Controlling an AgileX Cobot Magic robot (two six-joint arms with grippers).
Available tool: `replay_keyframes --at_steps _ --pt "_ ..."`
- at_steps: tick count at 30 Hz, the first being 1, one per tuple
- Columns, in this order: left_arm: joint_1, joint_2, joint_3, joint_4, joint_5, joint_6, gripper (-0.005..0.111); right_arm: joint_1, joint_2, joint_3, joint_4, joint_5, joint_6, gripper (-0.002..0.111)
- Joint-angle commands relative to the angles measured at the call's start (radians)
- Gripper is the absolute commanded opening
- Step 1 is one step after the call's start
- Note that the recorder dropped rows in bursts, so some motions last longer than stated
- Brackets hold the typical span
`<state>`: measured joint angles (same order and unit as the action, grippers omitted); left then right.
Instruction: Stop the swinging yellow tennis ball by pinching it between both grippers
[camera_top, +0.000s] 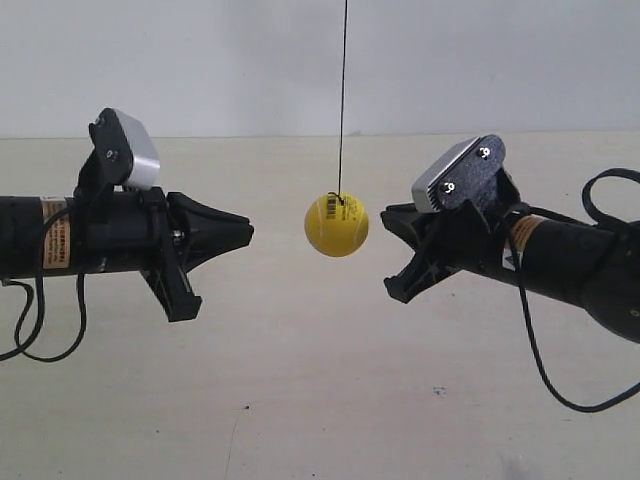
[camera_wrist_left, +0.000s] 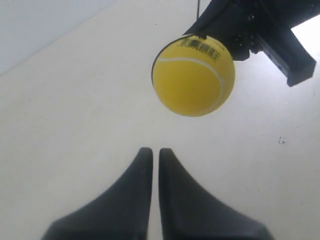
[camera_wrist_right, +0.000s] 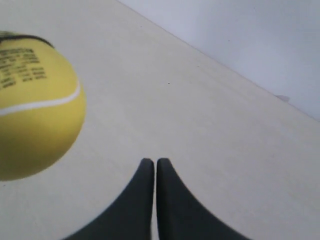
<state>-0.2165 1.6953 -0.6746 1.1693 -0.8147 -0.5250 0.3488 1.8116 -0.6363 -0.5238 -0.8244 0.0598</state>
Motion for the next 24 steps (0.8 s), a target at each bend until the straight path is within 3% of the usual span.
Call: replay_keyframes --at_steps 1,13,24 --pt "-0.004 -0.061 0.026 -0.011 -0.028 0.002 0.005 -0.003 -0.066 -0.004 0.02 0.014 0.026 0.0" --pt "-0.004 -0.262 0.097 -0.111 -0.004 0.025 0.005 -0.001 -0.161 -0.004 0.024 0.04 0.072 0.0" --pt "-0.004 -0.396 0.097 -0.116 0.03 0.019 0.005 -0.001 -0.302 -0.004 0.07 0.121 0.12 0.0"
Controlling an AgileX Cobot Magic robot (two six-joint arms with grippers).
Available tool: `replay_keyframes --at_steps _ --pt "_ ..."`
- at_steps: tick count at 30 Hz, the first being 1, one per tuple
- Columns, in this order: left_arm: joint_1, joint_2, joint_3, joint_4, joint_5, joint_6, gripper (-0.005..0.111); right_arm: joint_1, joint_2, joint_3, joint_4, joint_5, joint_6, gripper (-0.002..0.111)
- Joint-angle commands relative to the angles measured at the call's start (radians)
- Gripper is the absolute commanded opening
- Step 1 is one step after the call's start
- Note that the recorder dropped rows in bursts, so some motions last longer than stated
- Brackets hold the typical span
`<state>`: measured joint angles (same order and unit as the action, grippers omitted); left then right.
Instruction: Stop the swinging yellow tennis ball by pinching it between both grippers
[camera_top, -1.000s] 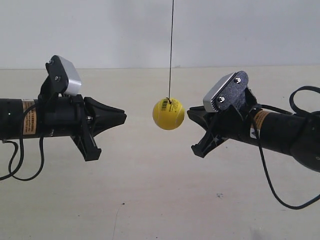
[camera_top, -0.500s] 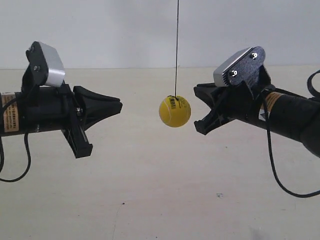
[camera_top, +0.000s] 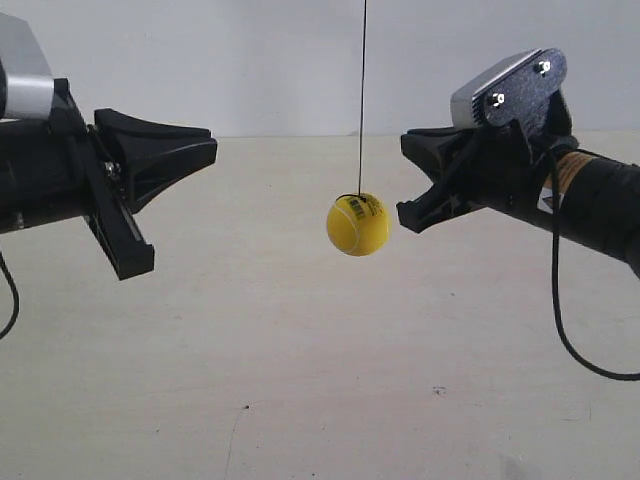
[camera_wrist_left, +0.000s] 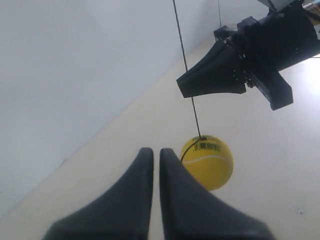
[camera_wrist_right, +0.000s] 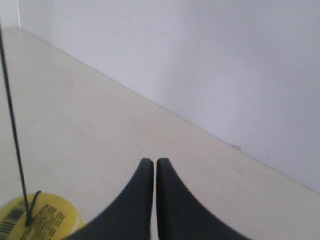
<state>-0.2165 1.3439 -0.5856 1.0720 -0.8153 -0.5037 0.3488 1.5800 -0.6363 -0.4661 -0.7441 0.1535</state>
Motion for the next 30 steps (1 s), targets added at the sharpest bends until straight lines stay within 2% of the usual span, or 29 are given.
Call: replay_keyframes --at_steps 1,6,11,19,25,30 --pt "-0.004 -0.053 0.01 -0.022 0.038 -0.004 0.005 -0.001 -0.086 -0.004 0.012 0.051 0.028 0.0" --pt "-0.004 -0.108 0.026 -0.049 0.07 -0.004 0.005 0.009 -0.199 -0.004 0.028 0.133 0.031 0.0" --pt "-0.004 -0.167 0.051 -0.079 0.07 -0.004 0.005 0.109 -0.309 -0.004 0.129 0.23 -0.093 0.0" --pt "-0.004 -0.317 0.099 -0.125 0.085 0.002 0.005 0.328 -0.431 -0.016 0.57 0.292 -0.597 0.0" --pt "-0.004 -0.438 0.107 -0.129 0.119 -0.042 0.005 0.359 -0.438 -0.094 0.861 0.368 -0.912 0.0" --pt "-0.004 -0.481 0.107 -0.129 0.153 -0.059 0.005 0.359 -0.439 -0.13 1.216 0.273 -1.33 0.0"
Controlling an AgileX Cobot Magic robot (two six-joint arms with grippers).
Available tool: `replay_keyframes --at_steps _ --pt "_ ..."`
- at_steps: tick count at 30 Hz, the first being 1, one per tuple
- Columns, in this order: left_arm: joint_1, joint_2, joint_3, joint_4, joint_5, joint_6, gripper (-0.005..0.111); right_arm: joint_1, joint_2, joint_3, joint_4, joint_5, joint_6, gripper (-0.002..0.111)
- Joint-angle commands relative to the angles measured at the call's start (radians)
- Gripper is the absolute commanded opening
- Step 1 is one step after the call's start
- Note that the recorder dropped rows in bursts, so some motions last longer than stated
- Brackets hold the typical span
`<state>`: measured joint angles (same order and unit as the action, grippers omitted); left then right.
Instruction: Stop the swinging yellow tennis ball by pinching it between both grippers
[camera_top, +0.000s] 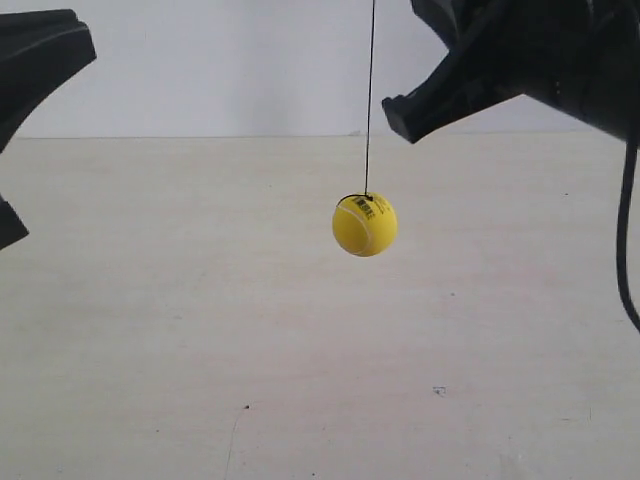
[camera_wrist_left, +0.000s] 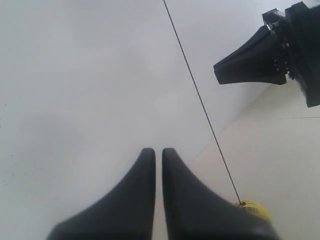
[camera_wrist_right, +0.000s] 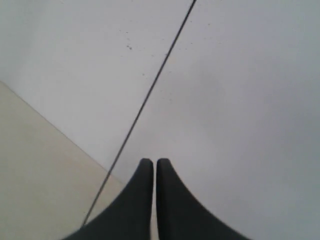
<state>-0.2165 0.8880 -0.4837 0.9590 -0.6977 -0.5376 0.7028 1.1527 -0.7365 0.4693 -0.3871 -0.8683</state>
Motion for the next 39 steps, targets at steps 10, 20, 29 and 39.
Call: replay_keyframes --at_steps 10,20,29,39 --pt "-0.004 -0.025 0.005 -0.043 0.053 0.007 0.005 0.005 -0.014 -0.034 0.618 -0.545 -0.687 0.0" --pt "-0.004 -0.055 0.005 -0.073 0.063 0.033 0.005 0.005 -0.014 -0.034 0.65 -0.643 -0.715 0.0" --pt "-0.004 -0.357 0.005 -0.569 0.289 0.444 0.005 0.005 -0.014 -0.034 0.656 -0.662 -0.715 0.0" --pt "-0.004 -0.888 0.012 -0.734 0.63 0.599 0.005 0.005 -0.014 -0.034 0.673 -0.662 -0.715 0.0"
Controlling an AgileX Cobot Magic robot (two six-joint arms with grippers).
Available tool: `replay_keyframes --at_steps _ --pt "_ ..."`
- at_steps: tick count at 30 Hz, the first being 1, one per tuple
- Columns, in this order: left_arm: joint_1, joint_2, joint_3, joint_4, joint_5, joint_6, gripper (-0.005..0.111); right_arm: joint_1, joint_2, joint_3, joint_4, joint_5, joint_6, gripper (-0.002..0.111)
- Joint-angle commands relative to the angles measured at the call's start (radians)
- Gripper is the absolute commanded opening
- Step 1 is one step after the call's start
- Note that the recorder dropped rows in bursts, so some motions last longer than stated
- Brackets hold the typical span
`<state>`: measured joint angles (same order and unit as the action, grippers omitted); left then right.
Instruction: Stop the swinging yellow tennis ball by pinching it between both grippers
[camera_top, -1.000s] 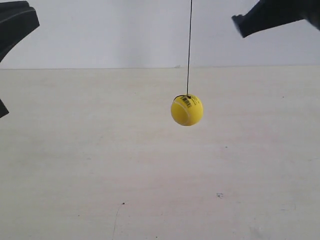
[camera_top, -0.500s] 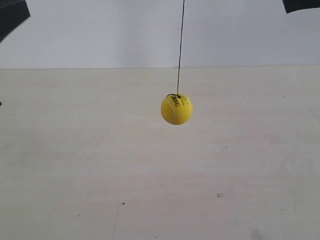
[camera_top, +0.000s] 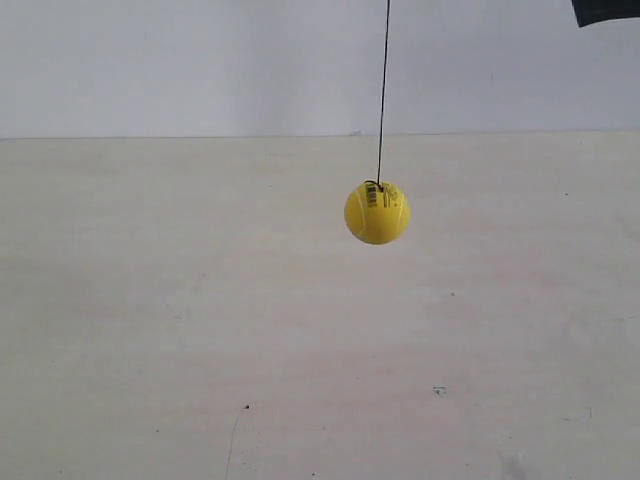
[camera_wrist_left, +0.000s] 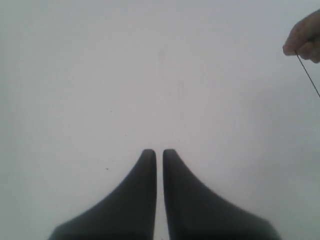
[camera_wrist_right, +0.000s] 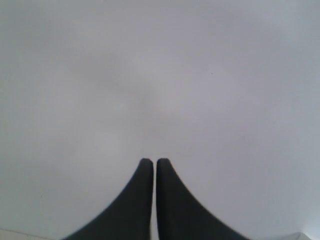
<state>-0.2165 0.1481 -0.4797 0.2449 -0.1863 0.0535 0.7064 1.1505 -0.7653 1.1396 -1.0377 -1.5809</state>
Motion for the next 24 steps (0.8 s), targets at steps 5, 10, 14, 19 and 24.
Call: replay_keyframes --at_steps 5,10,14,19,24 --pt "-0.004 -0.148 0.038 -0.027 0.202 -0.031 0.005 0.001 -0.016 -0.003 0.043 -0.024 -0.003 0.0" --pt "-0.004 -0.148 0.075 -0.027 0.236 -0.031 0.005 0.001 -0.016 -0.003 0.046 -0.021 -0.003 0.0" --pt "-0.004 -0.148 0.077 -0.027 0.245 -0.031 0.005 0.001 -0.016 -0.003 0.046 -0.021 0.0 0.0" --pt "-0.004 -0.148 0.077 -0.027 0.245 -0.031 0.005 0.001 -0.016 -0.003 0.046 -0.021 0.009 0.0" --pt "-0.004 -0.148 0.077 -0.027 0.245 -0.031 0.005 0.001 -0.016 -0.003 0.046 -0.021 0.009 0.0"
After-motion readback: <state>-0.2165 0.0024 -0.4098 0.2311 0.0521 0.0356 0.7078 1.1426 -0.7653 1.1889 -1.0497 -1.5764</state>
